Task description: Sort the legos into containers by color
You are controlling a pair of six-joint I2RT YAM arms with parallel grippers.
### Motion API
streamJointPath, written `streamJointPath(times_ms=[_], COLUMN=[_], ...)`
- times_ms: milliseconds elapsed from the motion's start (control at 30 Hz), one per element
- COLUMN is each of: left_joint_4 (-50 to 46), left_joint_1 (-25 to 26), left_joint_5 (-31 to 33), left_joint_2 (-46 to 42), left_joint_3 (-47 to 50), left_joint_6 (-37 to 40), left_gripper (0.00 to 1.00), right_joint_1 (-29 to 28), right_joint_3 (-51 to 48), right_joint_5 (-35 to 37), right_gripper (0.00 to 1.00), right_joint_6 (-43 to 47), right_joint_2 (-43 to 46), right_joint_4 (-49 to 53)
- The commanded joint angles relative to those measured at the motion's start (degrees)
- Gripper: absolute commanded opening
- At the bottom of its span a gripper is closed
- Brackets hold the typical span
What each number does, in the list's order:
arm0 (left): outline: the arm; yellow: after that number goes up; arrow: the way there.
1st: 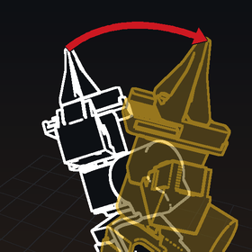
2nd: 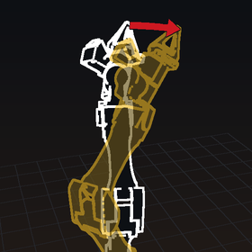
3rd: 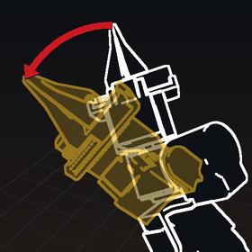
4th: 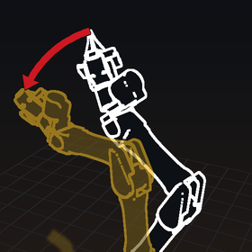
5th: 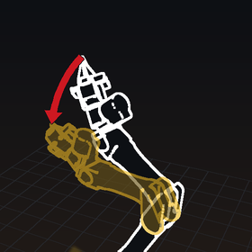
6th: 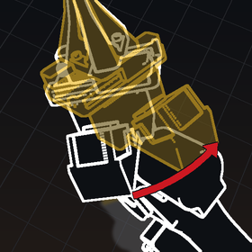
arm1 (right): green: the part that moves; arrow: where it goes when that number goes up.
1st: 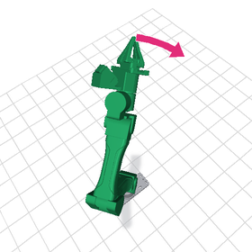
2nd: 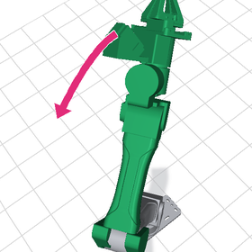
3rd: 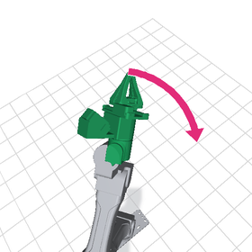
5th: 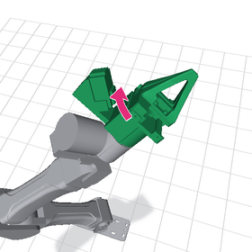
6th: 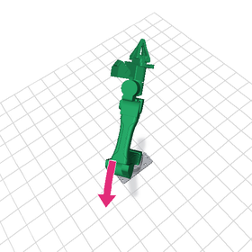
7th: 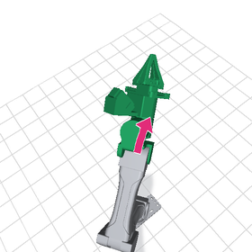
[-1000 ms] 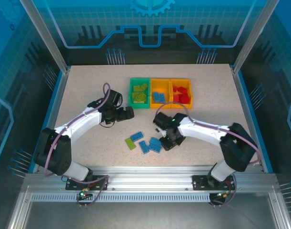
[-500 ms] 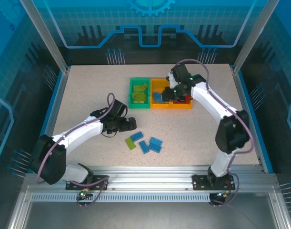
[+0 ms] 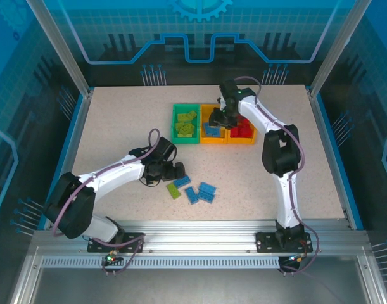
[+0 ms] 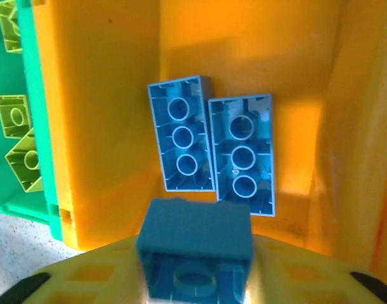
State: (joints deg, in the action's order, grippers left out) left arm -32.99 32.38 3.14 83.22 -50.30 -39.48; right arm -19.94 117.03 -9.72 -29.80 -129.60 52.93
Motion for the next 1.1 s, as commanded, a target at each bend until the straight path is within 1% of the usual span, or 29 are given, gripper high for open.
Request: streamJointPath(times_ms=[0,67,167,233,333,433,533,600,700,800,1000,1067], left_joint_4=[-1.46,-1.85,-2.33,-2.49,-2.42,-3.54,-5.49,-6.26,-7.2,-8.05,-7.96,-7.38], left_joint_1=[0.43,0.54,0.75,1.24,1.53,1.46,1.03,0.37,-0.87,-1.62,-2.22,-2.19], left_joint_5=[-1.05,-1.27,-1.9,-2.17,-2.22,-0.85,0.42,0.55,0.53,0.94,0.66,0.48], left_joint_2=[0.53,0.39,-0.11,-0.88,-3.7,-7.46,-10.82,-12.2,-13.96,-15.83,-16.3,-16.25], left_joint_3=[-0.15,-0.08,0.47,1.43,3.77,6.01,7.75,8.77,10.11,10.74,11.54,11.61], left_joint_6=[-2.55,-3.57,-5.73,-6.92,-8.94,-10.49,-11.29,-11.29,-11.15,-11.33,-10.88,-10.9], left_gripper=[0.99,0.99,0.99,0.99,0.99,0.99,0.99,0.99,0.99,0.99,0.99,0.99], right_joint_1=[0.34,0.32,0.02,-0.96,-4.23,-8.09,-11.82,-14.08,-16.94,-20.18,-24.76,-26.28], right_joint_3=[2.94,2.89,2.3,0.81,-2.63,-8.18,-14.49,-17.87,-22.33,-25.48,-26.42,-25.51], right_joint_5=[-1.9,-2.05,-2.59,-2.53,-1.09,0.26,1.44,2.61,0.53,-0.35,-1.05,-0.06], right_gripper=[0.49,0.52,0.63,0.63,0.62,0.62,0.61,0.58,0.52,0.51,0.49,0.47], right_joint_6=[-1.31,-1.07,-0.01,1.79,8.28,13.98,17.16,17.26,15.25,12.85,9.13,8.89], right_joint_2=[-0.89,-0.7,0.71,2.99,7.55,12.0,15.46,16.91,17.88,17.96,14.0,12.42], right_joint_4=[1.97,1.96,1.76,0.88,0.13,0.16,-0.34,-0.6,-2.3,-3.71,-4.41,-3.87])
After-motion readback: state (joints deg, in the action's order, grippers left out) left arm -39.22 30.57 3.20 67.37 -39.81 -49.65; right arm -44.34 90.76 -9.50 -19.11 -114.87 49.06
